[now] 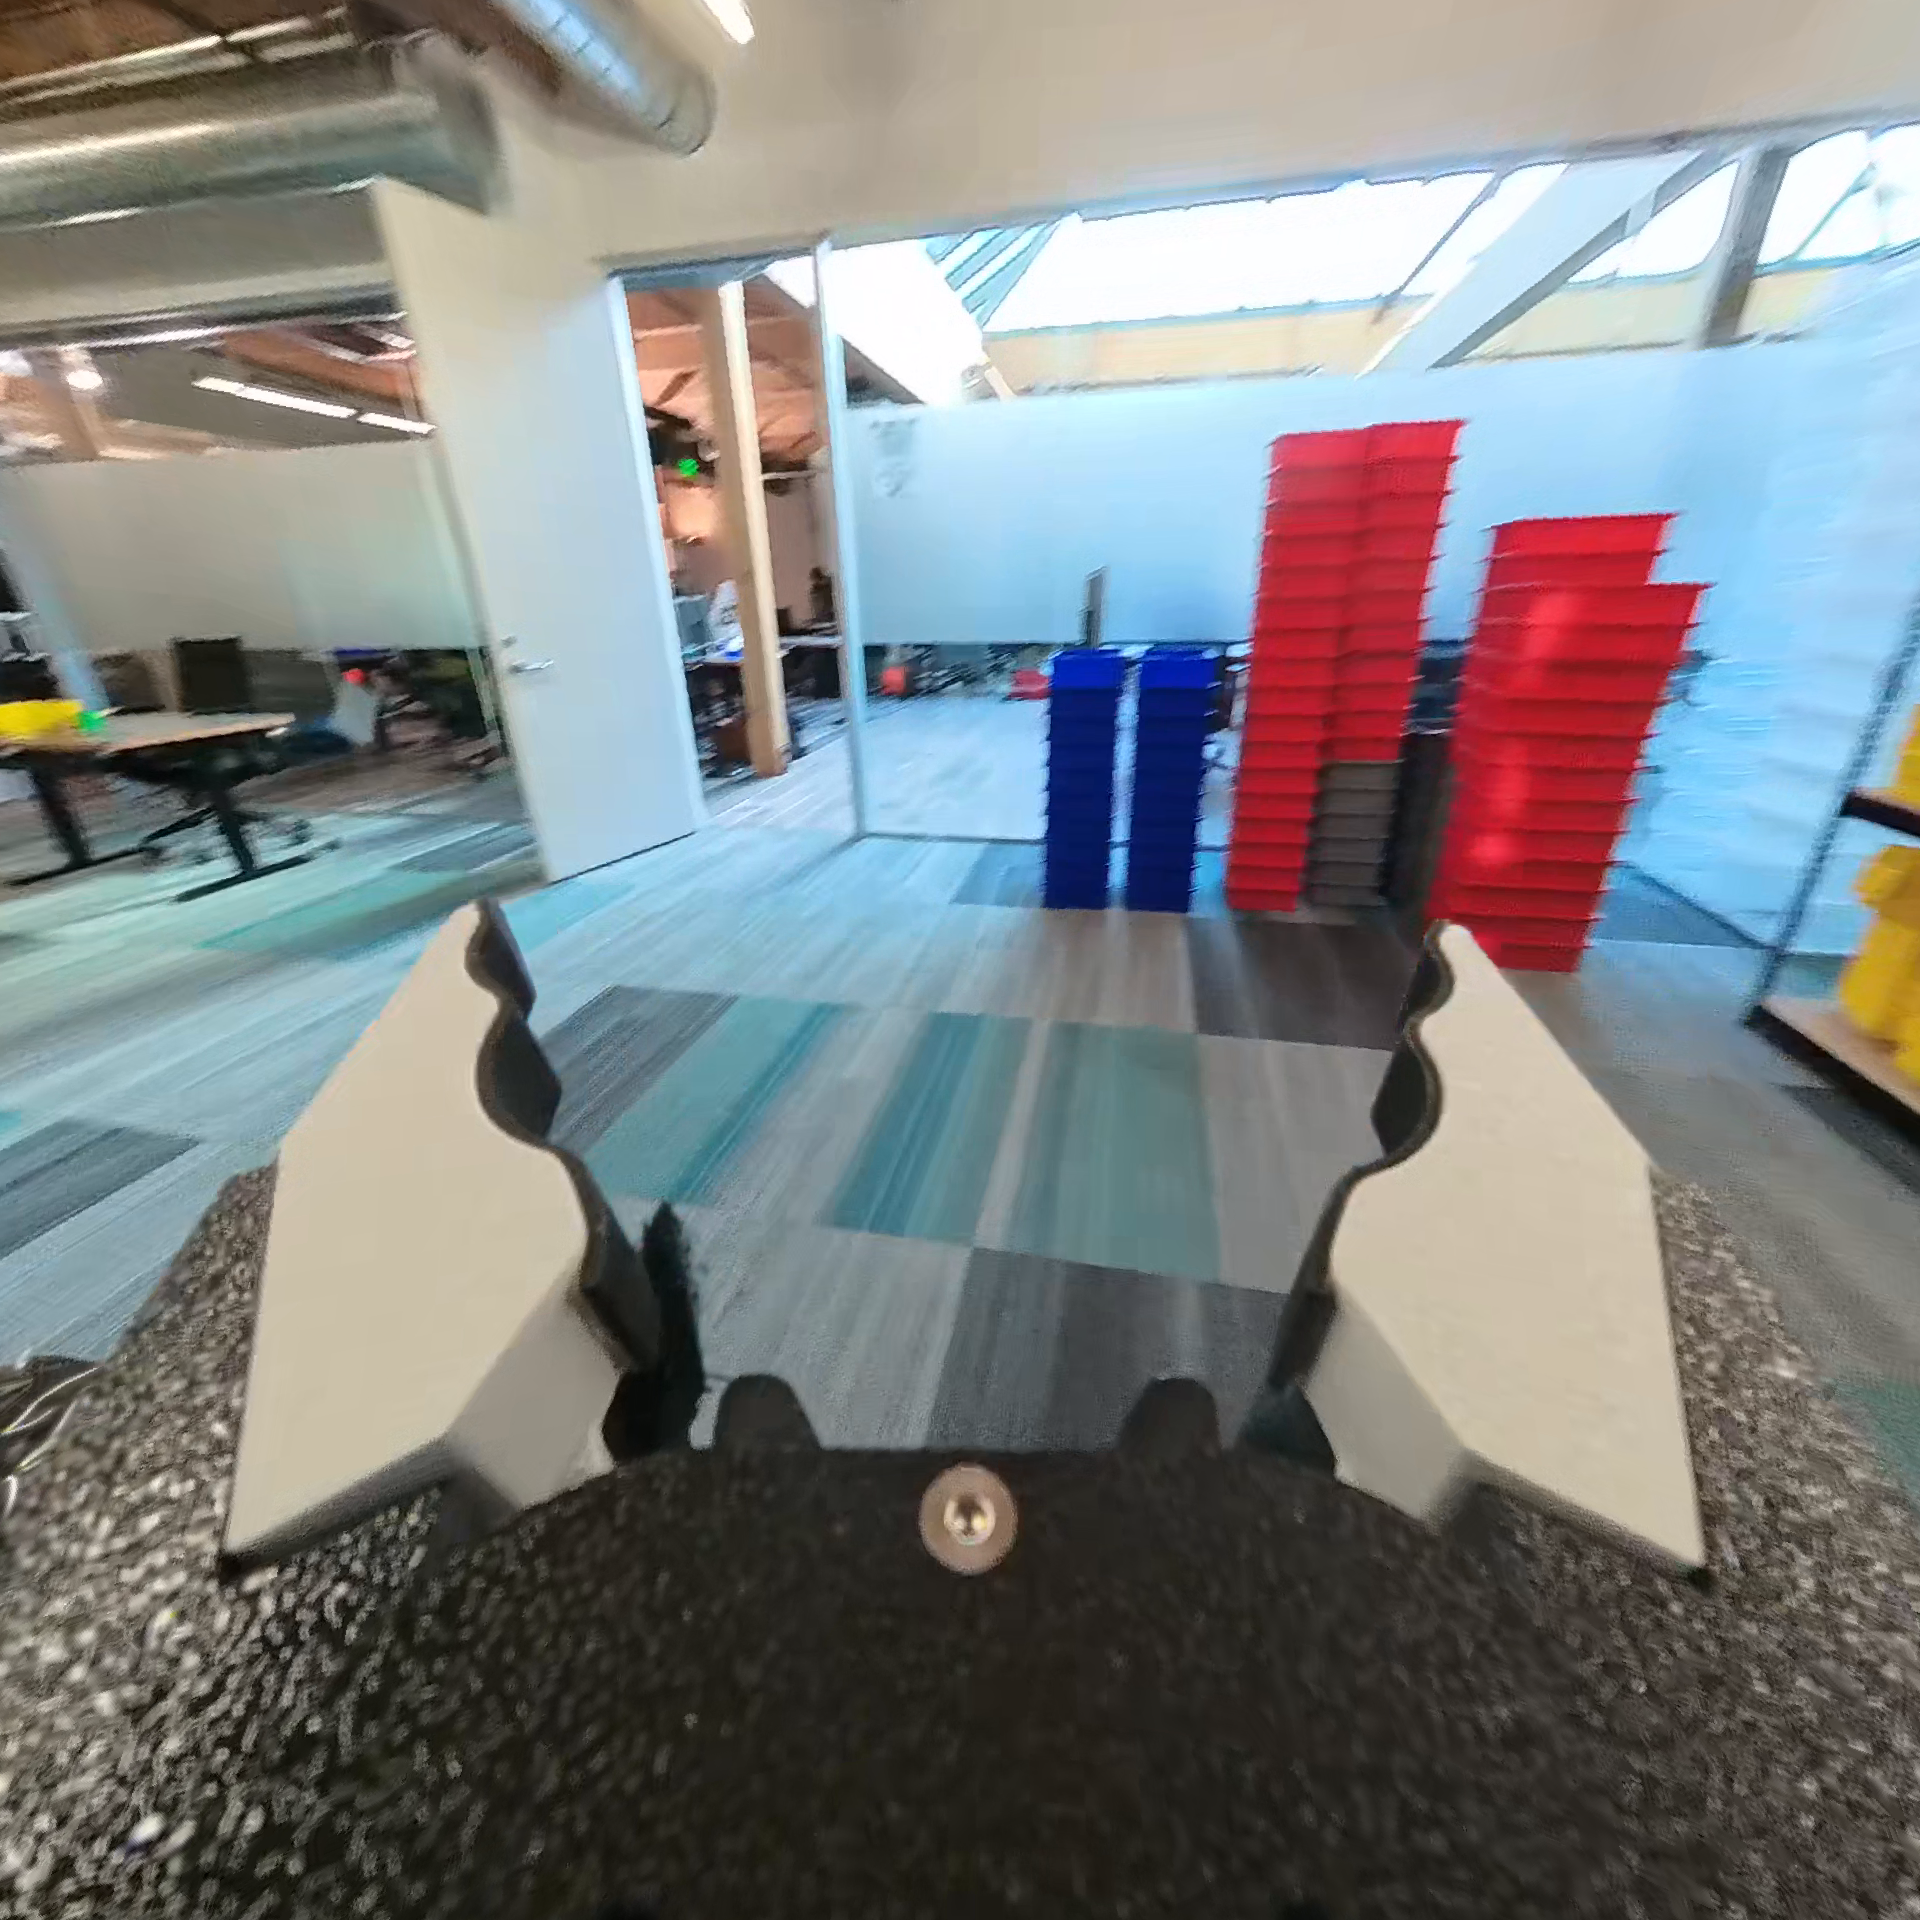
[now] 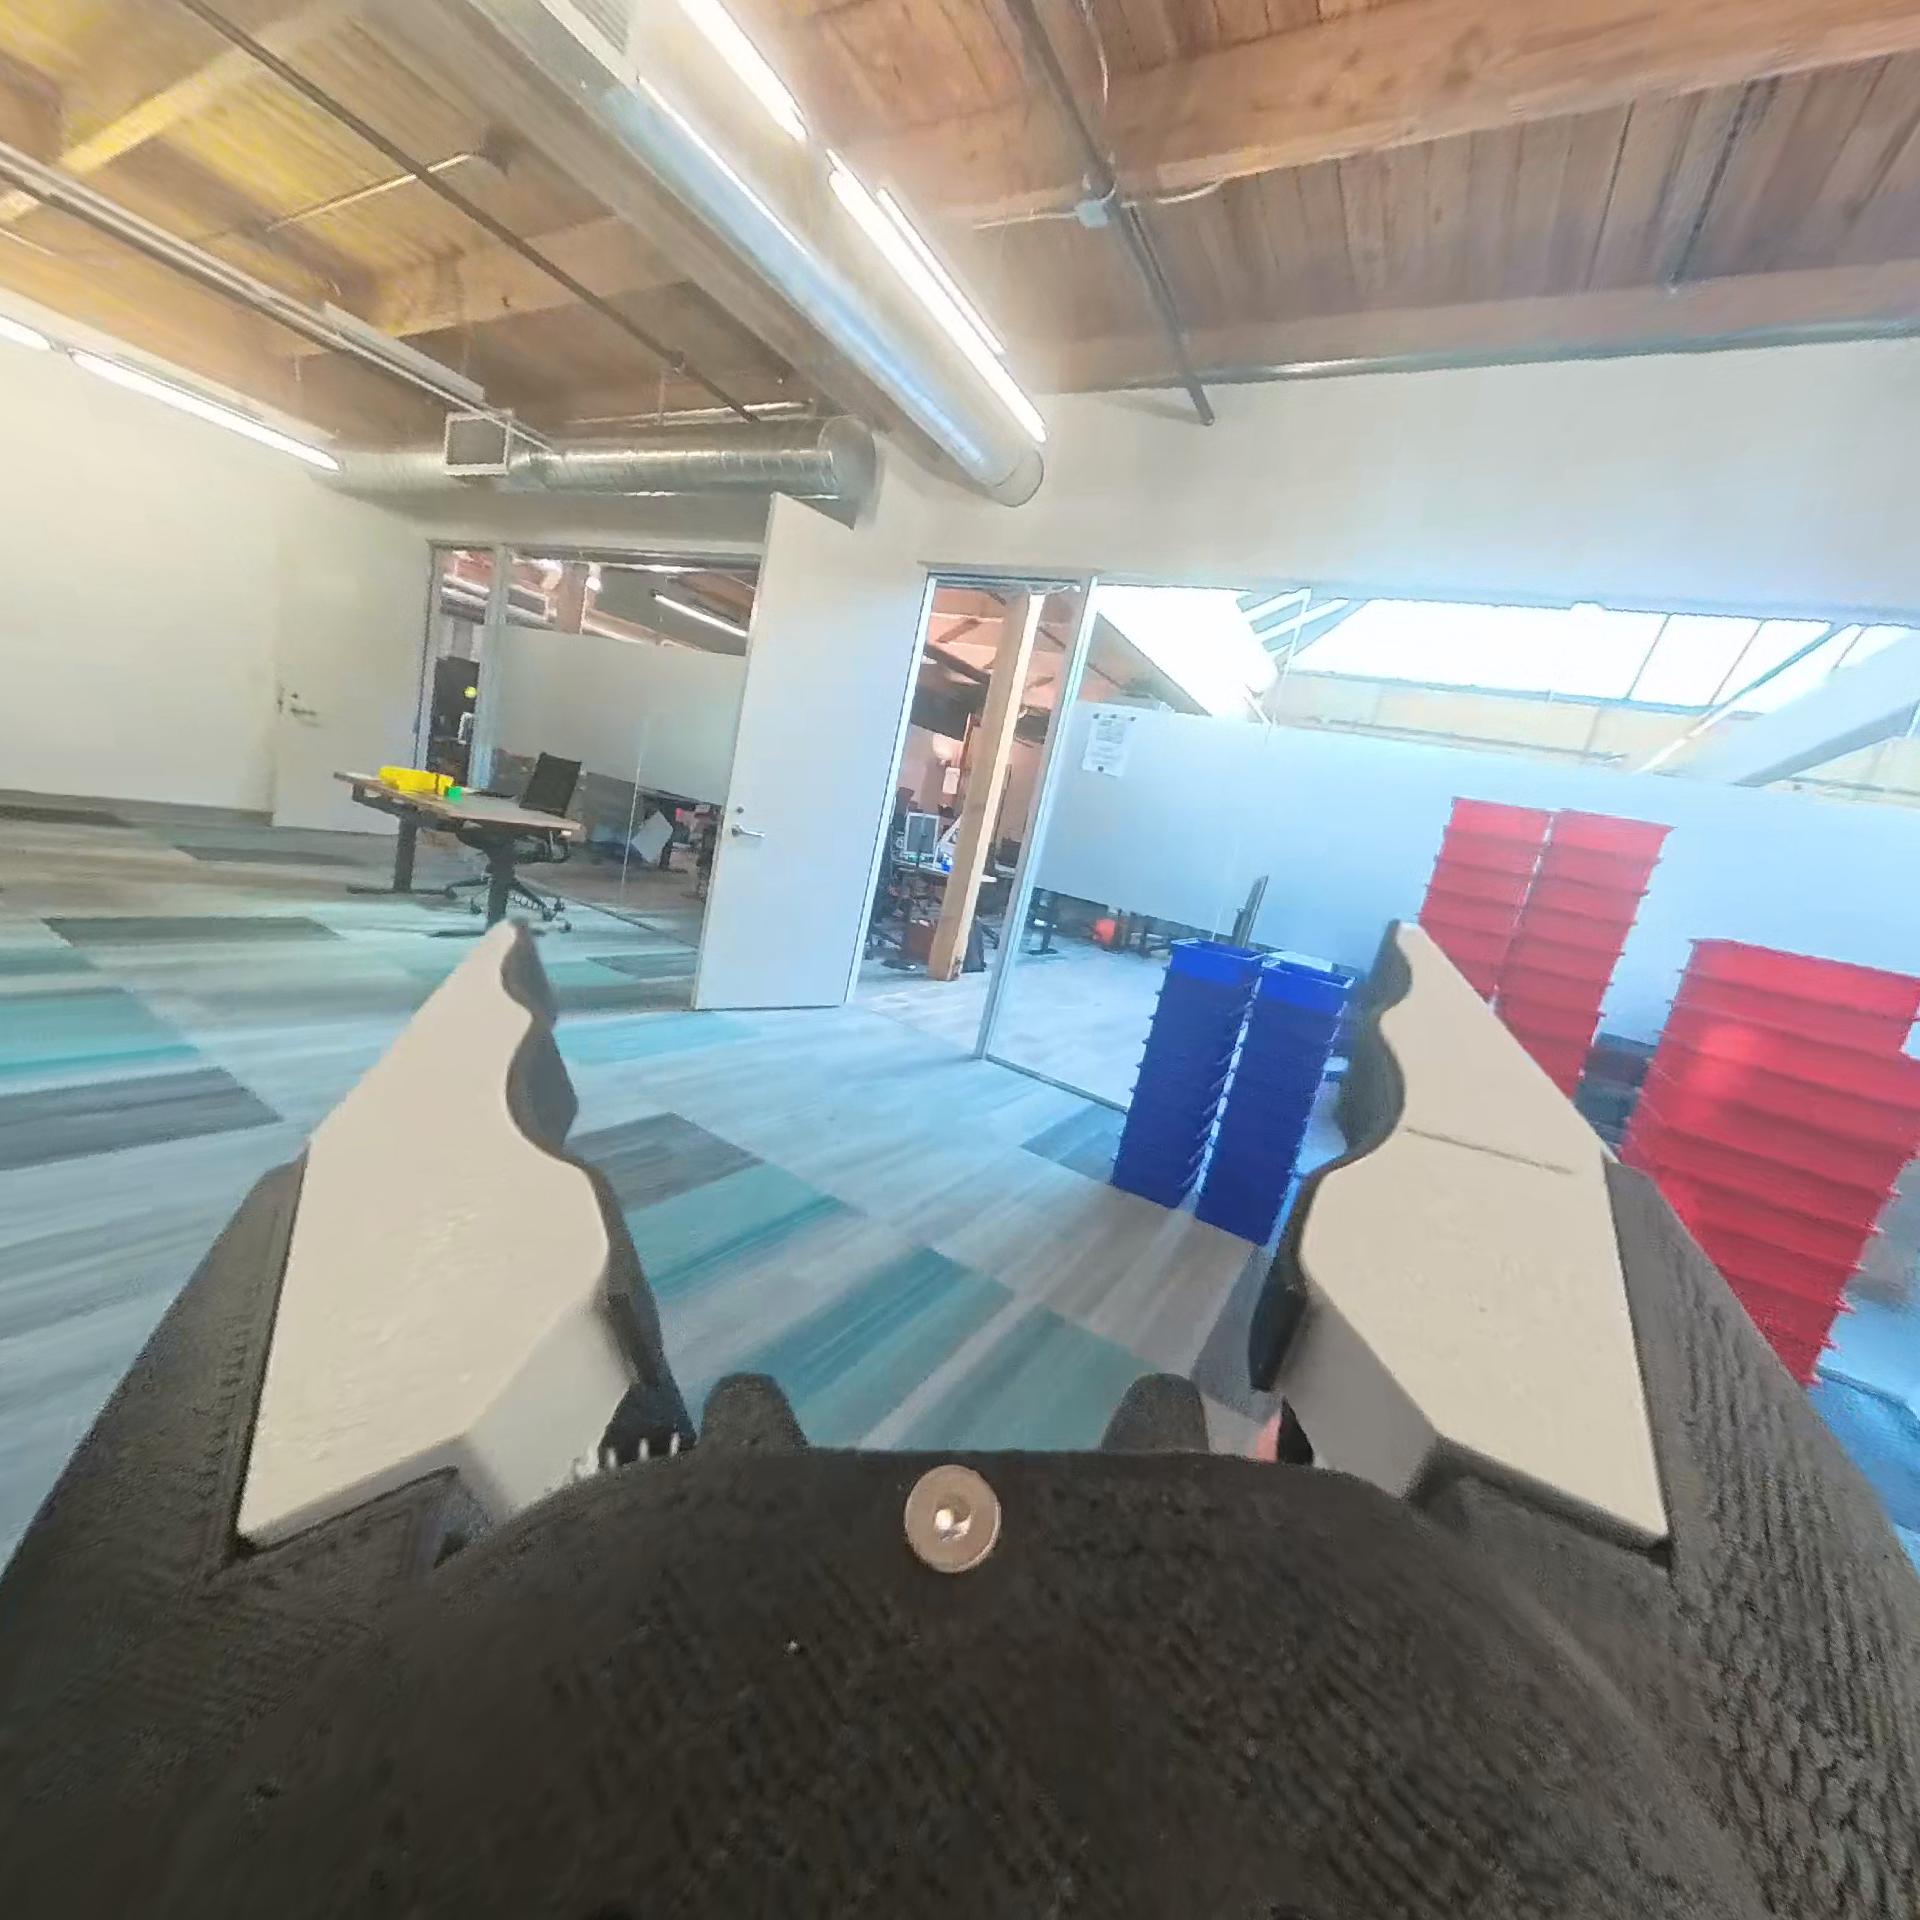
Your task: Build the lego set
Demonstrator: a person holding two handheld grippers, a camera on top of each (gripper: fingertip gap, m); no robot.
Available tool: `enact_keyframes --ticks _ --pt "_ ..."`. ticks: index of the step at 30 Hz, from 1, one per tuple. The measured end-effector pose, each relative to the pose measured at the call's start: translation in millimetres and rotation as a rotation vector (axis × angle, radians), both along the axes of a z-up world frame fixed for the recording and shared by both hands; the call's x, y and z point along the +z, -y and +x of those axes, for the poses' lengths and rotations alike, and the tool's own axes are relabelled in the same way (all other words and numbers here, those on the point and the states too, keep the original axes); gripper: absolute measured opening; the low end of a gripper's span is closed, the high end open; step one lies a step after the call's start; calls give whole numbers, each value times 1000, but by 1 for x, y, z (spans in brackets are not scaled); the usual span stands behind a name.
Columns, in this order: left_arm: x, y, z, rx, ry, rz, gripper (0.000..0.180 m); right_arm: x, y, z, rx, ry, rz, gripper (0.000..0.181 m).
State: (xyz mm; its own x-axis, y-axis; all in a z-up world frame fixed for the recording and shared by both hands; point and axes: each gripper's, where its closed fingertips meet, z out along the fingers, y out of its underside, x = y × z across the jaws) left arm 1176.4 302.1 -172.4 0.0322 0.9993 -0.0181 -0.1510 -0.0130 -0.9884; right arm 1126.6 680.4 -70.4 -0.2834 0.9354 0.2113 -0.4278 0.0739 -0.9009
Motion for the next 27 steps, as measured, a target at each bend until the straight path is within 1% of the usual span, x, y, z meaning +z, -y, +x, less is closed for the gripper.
enact_keyframes --ticks 3,5,7,9,11,14,17,21,23,24,26,27 --pt "-15 52 -81 96 8 25 157 -4 20 -93 -42 -56 -26 155" --pt "-13 78 -146 136 20 47 157 1 28 -156 -75 -76 -61 157" --pt "-3 91 -214 147 23 33 157 6 37 -219 -84 -57 -73 159" --pt "7 90 -286 111 2 -16 157 6 36 -271 -127 -52 -53 159" --pt "8 83 -357 58 17 -40 157 0 26 -319 -201 -40 -38 159" --pt "-1 66 -461 -20 23 -65 157 -30 9 -387 -301 26 23 159" --pt "-24 65 -564 -15 47 -95 157 -72 -9 -463 -405 112 123 159" --pt "-65 94 -684 64 86 -76 157 -111 -19 -581 -481 179 188 159" --pt "-98 126 -741 151 140 -109 157 -129 -14 -655 -481 214 201 159" --pt "-119 143 -768 188 197 -124 158 -139 -7 -696 -464 251 189 159" --pt "-158 175 -815 240 324 -91 158 -153 17 -780 -394 324 135 159" --pt "-170 193 -834 280 354 -66 158 -156 33 -820 -358 340 109 159"
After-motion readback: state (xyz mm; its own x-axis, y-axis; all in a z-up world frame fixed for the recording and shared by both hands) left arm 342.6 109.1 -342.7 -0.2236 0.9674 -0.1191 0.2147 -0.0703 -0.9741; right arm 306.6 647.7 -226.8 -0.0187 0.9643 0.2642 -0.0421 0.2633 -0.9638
